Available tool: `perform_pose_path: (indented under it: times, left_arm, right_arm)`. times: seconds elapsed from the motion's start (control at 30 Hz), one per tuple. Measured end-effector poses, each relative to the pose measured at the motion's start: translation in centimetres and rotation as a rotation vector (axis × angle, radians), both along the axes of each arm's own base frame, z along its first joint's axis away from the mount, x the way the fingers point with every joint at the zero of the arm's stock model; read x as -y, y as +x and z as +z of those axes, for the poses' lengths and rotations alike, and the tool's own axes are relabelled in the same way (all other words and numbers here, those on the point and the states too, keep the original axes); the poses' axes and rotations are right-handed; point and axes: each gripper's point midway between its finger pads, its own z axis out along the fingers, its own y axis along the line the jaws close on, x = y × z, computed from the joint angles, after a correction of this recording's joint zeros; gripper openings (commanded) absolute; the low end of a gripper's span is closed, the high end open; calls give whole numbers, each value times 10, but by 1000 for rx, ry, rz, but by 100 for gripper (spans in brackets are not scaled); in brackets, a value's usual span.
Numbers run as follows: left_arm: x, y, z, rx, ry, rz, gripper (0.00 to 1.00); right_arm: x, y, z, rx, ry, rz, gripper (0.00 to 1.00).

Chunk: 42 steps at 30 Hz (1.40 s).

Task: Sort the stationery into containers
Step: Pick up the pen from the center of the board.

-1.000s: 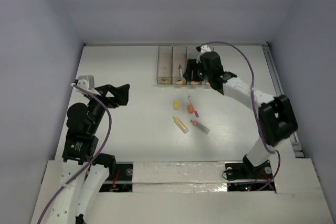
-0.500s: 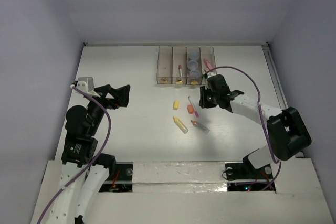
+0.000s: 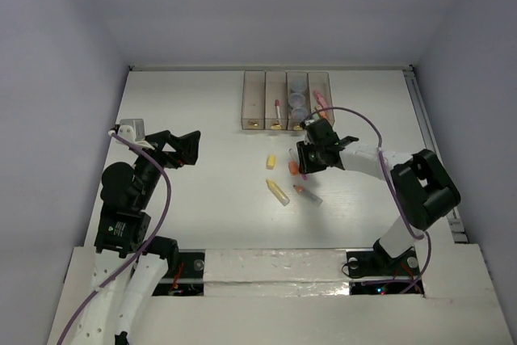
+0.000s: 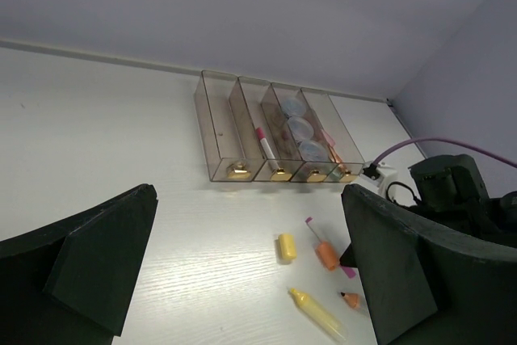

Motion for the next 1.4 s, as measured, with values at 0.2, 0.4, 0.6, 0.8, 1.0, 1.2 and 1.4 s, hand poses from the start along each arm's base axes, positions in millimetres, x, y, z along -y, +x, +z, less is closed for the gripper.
perform_pose_path:
  times: [0.2, 0.4, 0.6, 0.8, 1.0, 1.2, 1.4]
  left_arm:
    - [0, 0, 0, 0, 0, 0, 99]
    - [0, 0, 0, 0, 0, 0, 99]
    - [0, 0, 0, 0, 0, 0, 99]
    - [0, 0, 0, 0, 0, 0, 99]
    - [0, 0, 0, -1, 0, -1, 99]
    - [1, 2, -3, -10, 2, -4, 99]
    - [2, 4, -5, -20, 5, -5, 99]
  right_arm:
    - [-13, 1, -4, -4, -47, 29, 37]
    - [-15, 14, -6, 32, -129, -10, 36]
    - [-9, 30, -7, 70, -184, -67, 18]
    - [-8, 33, -6, 80, -191, -88, 8]
    - [-2, 24, 5, 97, -175, -93, 8]
    - [-16, 34, 59, 215, -49, -88, 8]
    - [-58, 82, 104, 336, 68, -66, 8]
